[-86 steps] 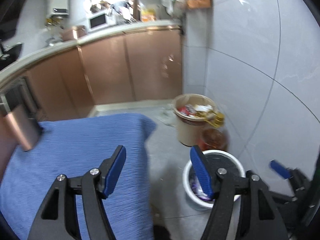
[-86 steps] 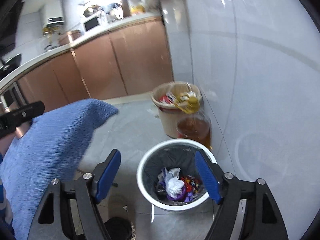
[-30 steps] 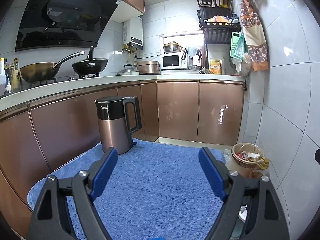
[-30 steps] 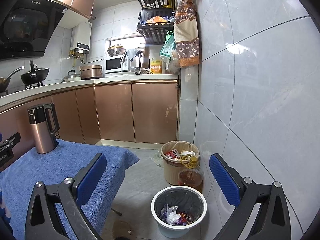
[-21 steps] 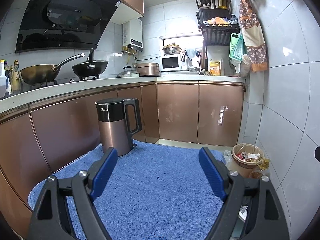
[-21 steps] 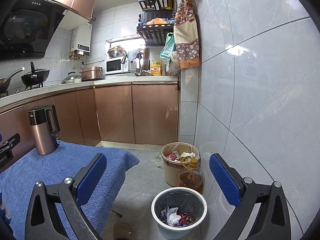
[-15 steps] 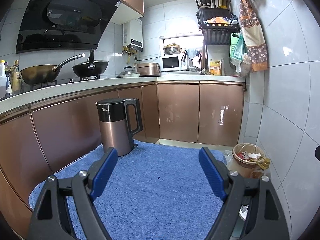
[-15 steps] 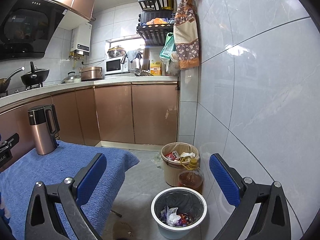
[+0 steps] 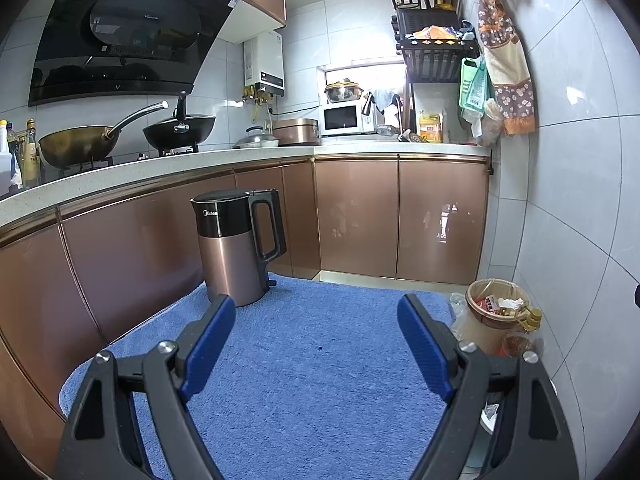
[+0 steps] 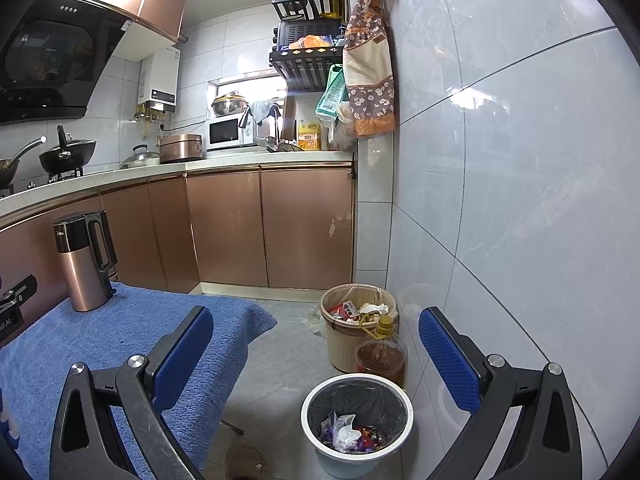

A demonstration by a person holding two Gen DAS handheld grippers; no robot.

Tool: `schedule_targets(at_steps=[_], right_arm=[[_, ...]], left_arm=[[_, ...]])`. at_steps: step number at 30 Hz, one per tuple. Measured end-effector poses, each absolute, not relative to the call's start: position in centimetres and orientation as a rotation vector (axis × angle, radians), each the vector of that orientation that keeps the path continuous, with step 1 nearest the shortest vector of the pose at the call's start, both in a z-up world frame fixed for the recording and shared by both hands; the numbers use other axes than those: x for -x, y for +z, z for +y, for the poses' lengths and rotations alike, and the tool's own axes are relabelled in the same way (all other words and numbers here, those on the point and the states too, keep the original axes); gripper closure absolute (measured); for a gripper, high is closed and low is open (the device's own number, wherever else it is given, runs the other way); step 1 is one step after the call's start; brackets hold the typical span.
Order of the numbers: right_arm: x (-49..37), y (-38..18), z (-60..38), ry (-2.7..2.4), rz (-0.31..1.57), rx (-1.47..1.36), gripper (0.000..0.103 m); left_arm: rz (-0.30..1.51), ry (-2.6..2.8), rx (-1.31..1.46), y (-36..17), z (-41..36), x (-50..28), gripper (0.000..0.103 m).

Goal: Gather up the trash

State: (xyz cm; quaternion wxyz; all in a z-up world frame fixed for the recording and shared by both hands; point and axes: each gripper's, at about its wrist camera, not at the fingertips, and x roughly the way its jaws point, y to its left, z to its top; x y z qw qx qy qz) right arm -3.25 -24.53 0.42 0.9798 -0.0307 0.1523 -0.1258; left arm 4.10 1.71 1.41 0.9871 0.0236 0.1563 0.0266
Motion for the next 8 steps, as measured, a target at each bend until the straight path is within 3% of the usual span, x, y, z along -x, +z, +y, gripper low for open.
schedule_targets(at_steps=[8], right_arm=[[3.26,0.40,-24.56,-0.253,0.306,0.062,0.000]], left_arm=[[0.305,0.043,-0.043,1.49,1.73,-4.01,0.020]])
